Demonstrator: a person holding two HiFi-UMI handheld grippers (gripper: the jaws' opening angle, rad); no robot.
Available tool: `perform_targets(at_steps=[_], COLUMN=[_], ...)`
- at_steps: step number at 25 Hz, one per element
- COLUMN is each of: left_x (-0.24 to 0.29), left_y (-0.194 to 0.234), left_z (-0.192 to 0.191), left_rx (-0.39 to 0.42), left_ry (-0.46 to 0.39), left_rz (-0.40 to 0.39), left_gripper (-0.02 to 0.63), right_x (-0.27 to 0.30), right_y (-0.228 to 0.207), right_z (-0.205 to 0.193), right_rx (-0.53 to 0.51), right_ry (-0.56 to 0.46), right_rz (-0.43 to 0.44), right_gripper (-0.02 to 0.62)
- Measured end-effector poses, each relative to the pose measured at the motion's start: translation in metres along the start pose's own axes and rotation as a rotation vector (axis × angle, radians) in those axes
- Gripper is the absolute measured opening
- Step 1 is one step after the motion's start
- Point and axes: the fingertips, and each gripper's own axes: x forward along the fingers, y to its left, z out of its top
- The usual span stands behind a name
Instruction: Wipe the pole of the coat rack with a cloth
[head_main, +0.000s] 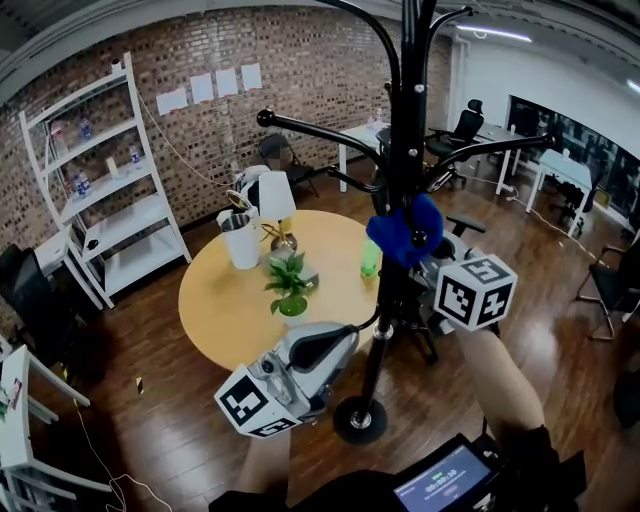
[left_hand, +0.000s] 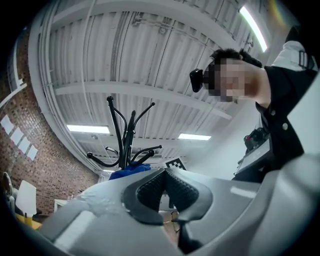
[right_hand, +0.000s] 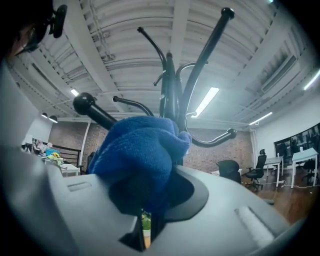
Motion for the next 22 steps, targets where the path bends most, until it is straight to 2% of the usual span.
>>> perform_targets(at_steps=[3, 7, 11, 14, 17, 20, 22], left_x=[-0.003, -0.001, 0.010, 0.020, 0.030, 0.039, 0.043], left_y=[0.003, 0.016, 0.030, 0.035, 0.044, 0.049, 0.055], left_z=[-0.002, -0.012, -0.017, -0.023, -0.022, -0.025, -0.027], left_rx=[0.001, -0.009, -0.030, -0.006, 0.016, 0.038, 0.040], left_ry=[0.011, 0.024, -0.005, 0.021, 0.008, 0.019, 0.029], left_rz=[-0.021, -0.013, 0.018, 0.032, 0.059, 0.056, 0.042], left_gripper=[0.005, 0.005, 0.005, 0.005, 0.005, 0.005, 0.005], right_x=[-0.001, -0.005, -0.010, -0.016, -0.019, -0.018, -0.014], right_y=[-0.001, 0.001, 0.005, 0.008, 0.008, 0.004, 0.005], right_z=[-0.017, -0.077, -0.136, -0.168, -0.177, -0.168, -0.148], right_rx=[-0.011, 0.036, 0.069, 0.092, 0.191, 0.174, 0.191], right_ry=[0.000, 0.095, 0.186, 0.230, 0.233, 0.224, 0.178], right_rz=[-0.023, -0.020, -0.007, 0.008, 0.030, 0.015, 0.010], right_gripper=[0.054, 0.054, 0.054, 0.054, 0.054, 0.054, 0.054])
